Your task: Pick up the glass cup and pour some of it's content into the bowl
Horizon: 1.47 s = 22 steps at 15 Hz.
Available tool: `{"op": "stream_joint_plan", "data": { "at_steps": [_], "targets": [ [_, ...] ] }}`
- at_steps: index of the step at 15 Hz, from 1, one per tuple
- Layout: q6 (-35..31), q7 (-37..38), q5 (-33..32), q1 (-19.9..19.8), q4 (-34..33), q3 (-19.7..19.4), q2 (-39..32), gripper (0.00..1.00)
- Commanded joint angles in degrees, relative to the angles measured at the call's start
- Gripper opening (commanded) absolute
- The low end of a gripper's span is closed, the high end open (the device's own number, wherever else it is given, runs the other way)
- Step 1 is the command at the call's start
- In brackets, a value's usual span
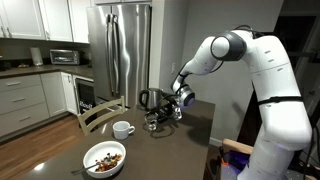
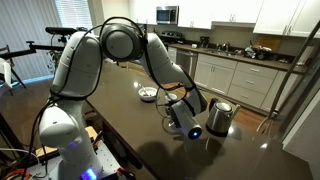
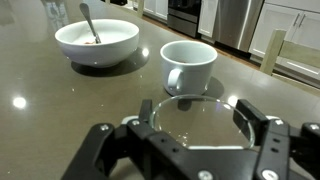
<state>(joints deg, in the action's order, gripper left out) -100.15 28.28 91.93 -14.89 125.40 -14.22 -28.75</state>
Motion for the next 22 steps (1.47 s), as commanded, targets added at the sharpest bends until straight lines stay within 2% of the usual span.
{"op": "stream_joint_plan", "data": {
  "at_steps": [1,10,11,12,14,22],
  "targets": [
    [-1.0,1.5,1.2,0.0,-0.7,0.1,-0.2,0.59],
    [-4.2,1.8,0.9,0.4,-0.6,-0.1,-0.3,0.59],
    [-4.4,1.9,0.9,0.4,-0.7,-0.1,-0.3,0.81],
    [-4.7,2.3,0.8,0.4,-0.7,-0.1,-0.1,0.96],
    [-5.8,2.7,0.4,0.6,-0.7,-0.3,0.4,1.00],
    [-15.0,2.5,-2.3,2.4,-0.1,-1.0,4.6,1.00]
  ]
}}
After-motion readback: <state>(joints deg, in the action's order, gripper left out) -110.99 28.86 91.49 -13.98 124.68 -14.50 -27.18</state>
